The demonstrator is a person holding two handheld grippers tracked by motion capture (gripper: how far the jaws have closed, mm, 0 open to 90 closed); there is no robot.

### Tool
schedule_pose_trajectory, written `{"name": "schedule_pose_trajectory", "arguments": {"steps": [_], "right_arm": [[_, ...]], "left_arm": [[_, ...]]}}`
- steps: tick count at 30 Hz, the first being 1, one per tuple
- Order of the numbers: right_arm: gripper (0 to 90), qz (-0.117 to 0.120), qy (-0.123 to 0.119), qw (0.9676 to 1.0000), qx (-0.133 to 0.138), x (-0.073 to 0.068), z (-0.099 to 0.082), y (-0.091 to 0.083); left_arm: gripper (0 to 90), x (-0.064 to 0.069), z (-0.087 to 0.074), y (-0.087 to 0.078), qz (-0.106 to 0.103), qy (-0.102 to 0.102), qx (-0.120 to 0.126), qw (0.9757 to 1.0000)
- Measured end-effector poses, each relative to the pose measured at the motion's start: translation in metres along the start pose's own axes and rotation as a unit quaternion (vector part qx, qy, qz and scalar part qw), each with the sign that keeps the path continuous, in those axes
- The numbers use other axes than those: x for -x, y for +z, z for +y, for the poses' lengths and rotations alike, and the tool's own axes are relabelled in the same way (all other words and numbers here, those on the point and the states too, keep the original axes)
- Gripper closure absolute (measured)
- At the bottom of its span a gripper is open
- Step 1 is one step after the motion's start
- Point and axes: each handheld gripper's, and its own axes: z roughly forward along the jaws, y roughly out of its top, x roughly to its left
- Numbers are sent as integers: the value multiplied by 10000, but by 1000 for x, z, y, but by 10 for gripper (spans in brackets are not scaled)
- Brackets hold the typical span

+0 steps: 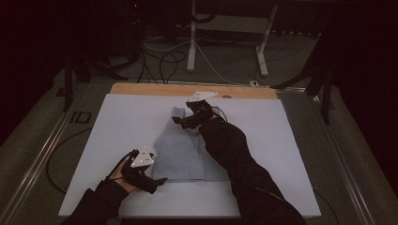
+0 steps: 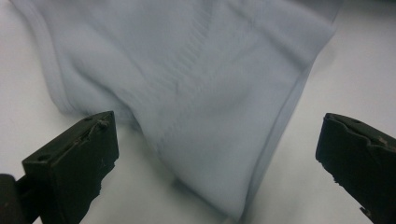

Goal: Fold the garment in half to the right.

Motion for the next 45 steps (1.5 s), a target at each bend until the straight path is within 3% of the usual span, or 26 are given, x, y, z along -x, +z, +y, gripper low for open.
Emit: {"name": "schedule_pose_trajectory", "arguments": {"steps": [7,13,15,20,25,32,35,45], "right_arm": [[93,3,25,10000,-65,0,-1,6],[93,38,7,9999,-135,2,-3,10],[93,62,61,9999,-134,1,-2,10],[93,70,58,9999,-126,1,0,12],[93,75,38,9999,-126,0,0,13],[93,81,2,9998,-161,0,1,18],[93,86,80,9998,-141,1,2,20],[93,36,155,9996,-242,7,8,33]], "left_arm": [[8,1,-4,11,11,-15,-511,9987],[177,1,-5,13,-20,-53,-631,9980],[235,1,-5,14,12,31,-709,9975],[334,4,-4,17,-144,104,-832,9964],[437,8,0,19,-285,155,-782,9964],[755,8,4,17,-348,122,-741,9966],[850,7,5,16,-350,67,-674,9971],[883,9,8,13,-341,69,-608,9975]]}}
